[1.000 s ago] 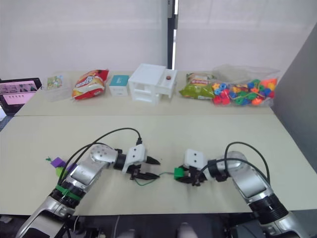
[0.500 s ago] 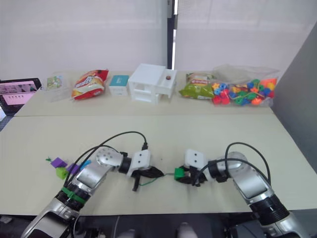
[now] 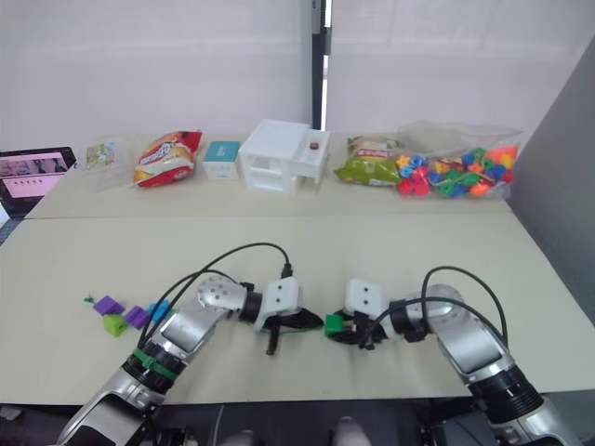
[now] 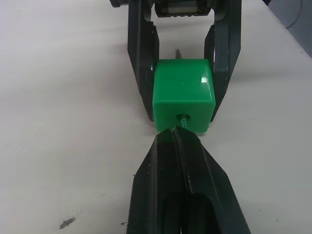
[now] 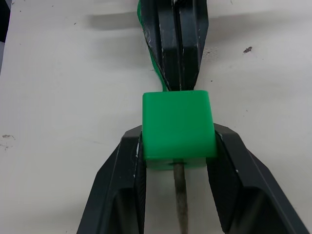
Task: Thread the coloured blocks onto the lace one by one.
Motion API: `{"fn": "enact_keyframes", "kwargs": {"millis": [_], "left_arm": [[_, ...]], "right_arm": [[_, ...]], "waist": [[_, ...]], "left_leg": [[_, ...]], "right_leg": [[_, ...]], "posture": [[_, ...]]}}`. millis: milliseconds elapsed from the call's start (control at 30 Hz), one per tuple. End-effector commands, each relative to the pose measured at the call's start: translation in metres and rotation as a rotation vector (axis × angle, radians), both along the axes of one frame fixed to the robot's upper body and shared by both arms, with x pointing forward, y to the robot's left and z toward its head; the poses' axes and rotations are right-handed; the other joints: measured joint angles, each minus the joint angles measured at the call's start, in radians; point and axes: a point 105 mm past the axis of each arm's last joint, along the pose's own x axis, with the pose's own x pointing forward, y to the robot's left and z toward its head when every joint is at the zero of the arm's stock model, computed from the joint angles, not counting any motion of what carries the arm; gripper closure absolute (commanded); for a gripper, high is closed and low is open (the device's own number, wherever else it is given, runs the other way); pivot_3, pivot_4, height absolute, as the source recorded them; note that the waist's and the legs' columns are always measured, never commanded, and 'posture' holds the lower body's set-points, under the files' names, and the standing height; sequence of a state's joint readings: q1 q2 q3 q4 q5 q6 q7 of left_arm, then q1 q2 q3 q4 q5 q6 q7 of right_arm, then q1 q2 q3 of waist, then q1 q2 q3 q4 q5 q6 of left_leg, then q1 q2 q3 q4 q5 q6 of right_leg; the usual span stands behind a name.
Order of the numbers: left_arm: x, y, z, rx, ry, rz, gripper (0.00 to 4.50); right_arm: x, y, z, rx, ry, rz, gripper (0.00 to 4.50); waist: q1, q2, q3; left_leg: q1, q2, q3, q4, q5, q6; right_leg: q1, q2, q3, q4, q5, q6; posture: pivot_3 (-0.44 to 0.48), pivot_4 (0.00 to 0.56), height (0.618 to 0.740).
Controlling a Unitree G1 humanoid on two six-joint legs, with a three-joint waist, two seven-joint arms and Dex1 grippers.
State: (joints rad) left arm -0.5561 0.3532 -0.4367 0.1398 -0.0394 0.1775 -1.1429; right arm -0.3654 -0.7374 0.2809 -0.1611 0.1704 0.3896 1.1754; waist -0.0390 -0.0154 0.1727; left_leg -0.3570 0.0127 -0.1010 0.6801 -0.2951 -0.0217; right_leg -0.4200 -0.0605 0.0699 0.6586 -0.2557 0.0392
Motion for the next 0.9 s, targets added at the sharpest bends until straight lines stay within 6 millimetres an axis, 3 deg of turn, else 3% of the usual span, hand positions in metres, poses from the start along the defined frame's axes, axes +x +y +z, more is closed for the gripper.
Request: {"fn": "enact_keyframes", "kwargs": {"millis": [33,133,300,367,467,600,900], "left_arm": [[-0.001,-0.007,0.008,-0.011,-0.027,-0.008,4.5],[0.005,-0.002,0.016,-0.04,-0.016,0.03,4.5],[0.001,0.012,0.027,-0.051,-0.005,0.016,3.01],[-0.004,0.016,0.032,-0.062,0.023,-0.006,2.31],[-0.009,0.017,0.032,-0.055,0.034,-0.022,1.3],[-0.007,0.003,0.023,-0.033,-0.004,-0.023,0.03],[-0.004,-0.031,0.006,-0.039,-0.033,-0.029,0.01]], "right_arm": [[0.0,0.003,0.007,0.013,-0.026,0.012,3.31],[-0.002,0.003,0.005,0.004,-0.014,0.011,3.31],[0.002,0.002,0.002,-0.001,-0.021,-0.022,3.31],[0.004,0.0,0.003,0.003,-0.036,-0.039,2.23],[0.004,-0.002,0.005,-0.003,-0.043,-0.042,1.21],[0.003,-0.013,0.013,0.001,-0.056,-0.08,0.0],[-0.005,-0.038,0.011,-0.047,-0.034,-0.132,0.0]], "waist": [[0.0,0.0,0.0],[0.0,0.0,0.0],[-0.002,0.0,0.0],[-0.002,0.0,0.0],[-0.001,0.0,0.0],[0.008,0.0,0.0],[0.019,0.0,0.0]], "left_leg": [[0.0,0.0,0.0,0.0,0.0,0.0],[0.0,0.0,0.0,0.0,0.0,0.0],[0.0,0.0,0.0,0.0,0.0,0.0],[0.0,0.0,0.0,0.0,0.0,0.0],[0.0,0.0,0.0,0.0,0.0,0.0],[0.0,0.0,0.0,0.0,0.0,0.0],[0.0,0.0,0.0,0.0,0.0,0.0]], "right_leg": [[0.0,0.0,0.0,0.0,0.0,0.0],[0.0,0.0,0.0,0.0,0.0,0.0],[0.0,0.0,0.0,0.001,0.0,0.0],[0.0,0.0,0.0,0.001,0.0,0.0],[0.0,0.0,0.0,0.001,0.0,0.0],[0.0,0.0,0.0,0.0,0.0,0.0],[0.0,0.0,0.0,-0.001,0.0,0.0]], "posture": [[0.0,0.15,0.74],[0.0,0.15,0.74],[0.0,0.15,0.74],[0.0,0.15,0.74],[0.0,0.15,0.74],[0.0,0.15,0.74],[0.0,0.15,0.74]]}}
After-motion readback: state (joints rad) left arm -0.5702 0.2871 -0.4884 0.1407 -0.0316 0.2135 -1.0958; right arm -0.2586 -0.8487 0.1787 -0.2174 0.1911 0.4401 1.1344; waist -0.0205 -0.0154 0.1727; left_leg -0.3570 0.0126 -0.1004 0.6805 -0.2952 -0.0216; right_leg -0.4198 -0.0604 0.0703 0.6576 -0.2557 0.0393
